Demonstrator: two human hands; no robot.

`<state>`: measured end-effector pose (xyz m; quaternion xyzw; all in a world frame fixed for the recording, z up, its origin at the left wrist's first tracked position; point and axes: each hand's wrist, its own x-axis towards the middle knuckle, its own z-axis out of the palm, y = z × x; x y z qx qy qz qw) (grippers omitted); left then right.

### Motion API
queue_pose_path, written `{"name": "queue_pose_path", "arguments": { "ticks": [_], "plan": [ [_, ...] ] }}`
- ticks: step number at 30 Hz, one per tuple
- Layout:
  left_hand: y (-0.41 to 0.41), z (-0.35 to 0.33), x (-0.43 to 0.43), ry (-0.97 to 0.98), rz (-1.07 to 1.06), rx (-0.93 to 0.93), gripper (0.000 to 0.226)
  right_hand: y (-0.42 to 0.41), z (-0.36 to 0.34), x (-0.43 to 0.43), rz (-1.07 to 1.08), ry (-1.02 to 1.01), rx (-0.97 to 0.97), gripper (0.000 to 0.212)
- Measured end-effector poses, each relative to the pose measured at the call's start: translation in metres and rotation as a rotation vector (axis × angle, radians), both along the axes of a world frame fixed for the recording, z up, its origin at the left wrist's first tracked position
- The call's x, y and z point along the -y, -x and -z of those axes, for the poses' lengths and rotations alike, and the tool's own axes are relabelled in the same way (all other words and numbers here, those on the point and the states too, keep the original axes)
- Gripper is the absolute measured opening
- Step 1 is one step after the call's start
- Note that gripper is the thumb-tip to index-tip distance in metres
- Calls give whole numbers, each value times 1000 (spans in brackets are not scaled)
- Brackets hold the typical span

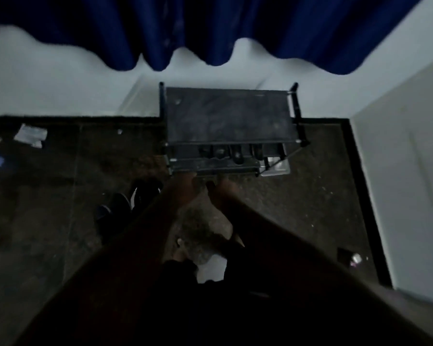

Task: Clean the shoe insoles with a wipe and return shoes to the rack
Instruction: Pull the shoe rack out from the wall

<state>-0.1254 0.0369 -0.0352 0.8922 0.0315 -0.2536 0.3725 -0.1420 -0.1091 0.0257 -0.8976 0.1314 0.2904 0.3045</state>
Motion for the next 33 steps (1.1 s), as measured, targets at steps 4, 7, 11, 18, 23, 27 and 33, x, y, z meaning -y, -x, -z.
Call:
{"name": "queue_pose_path", "arguments": {
  "ticks": [4, 7, 11, 18, 23, 27, 33],
  "plan": [
    [-1, -79, 28, -2, -19, -16, 51, 8, -30, 19, 149, -30, 111, 43],
    [5, -94, 39, -48, 28, -66, 53, 25, -33, 31, 240, -37, 125, 42],
    [9, -105, 60, -39, 91, -75, 53, 39, -38, 53, 341, -51, 176, 45],
    [15, -103, 101, -2, 169, -102, 52, 54, -41, 94, 441, -27, 226, 46],
    [11, -95, 128, -17, 186, -109, 54, 50, -28, 125, 455, -11, 190, 53],
    [-3, -90, 153, -64, 174, -91, 60, 36, -17, 158, 442, -6, 160, 55],
    [-29, -80, 204, -97, 138, -128, 59, 6, 5, 205, 395, -28, 143, 58]
  ]
}}
